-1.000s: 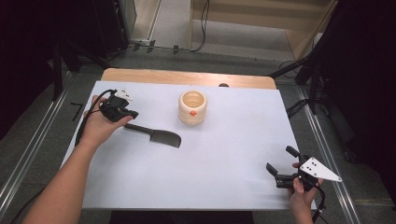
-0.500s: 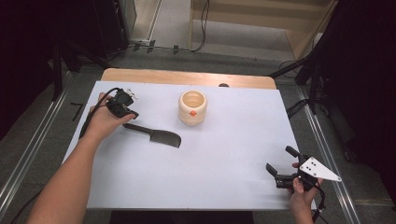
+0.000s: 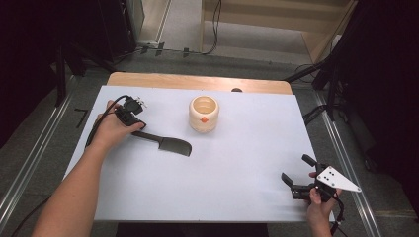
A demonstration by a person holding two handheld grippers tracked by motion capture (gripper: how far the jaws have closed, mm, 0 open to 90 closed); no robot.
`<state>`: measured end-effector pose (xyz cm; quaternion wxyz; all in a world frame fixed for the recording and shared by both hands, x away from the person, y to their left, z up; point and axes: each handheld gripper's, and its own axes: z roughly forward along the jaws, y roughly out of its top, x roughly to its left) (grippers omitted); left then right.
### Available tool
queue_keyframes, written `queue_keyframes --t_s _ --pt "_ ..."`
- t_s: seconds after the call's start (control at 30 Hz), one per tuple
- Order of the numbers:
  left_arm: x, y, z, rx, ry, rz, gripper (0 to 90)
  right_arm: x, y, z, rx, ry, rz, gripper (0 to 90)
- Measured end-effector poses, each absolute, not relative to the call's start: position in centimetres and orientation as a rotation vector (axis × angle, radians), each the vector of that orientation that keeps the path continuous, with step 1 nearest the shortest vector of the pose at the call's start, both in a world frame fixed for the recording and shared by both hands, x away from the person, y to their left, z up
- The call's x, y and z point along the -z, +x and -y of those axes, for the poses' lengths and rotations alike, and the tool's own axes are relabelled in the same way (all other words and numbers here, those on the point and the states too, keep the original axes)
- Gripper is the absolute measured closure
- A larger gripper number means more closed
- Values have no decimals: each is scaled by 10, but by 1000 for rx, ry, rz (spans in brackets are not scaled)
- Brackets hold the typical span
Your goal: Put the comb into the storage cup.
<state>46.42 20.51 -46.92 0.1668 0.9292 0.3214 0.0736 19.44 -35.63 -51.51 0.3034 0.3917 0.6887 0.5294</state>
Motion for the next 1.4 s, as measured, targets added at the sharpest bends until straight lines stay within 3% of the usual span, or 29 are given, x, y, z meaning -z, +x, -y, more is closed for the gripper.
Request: queue_keyframes --t_s 1.13,1.17,1.2,1.4 --pt "469 417 -215 -69 2687 -750 900 515 194 355 -1390 1042 -1823 0" --pt "469 417 -215 -80 2679 -760 883 515 194 355 -1389 1043 -1820 0" --pt "468 418 -215 -94 2678 -769 806 515 194 356 -1391 1044 -1819 0" --pt "450 425 -216 -102 2597 -827 680 515 194 356 -1389 1048 -1817 0"
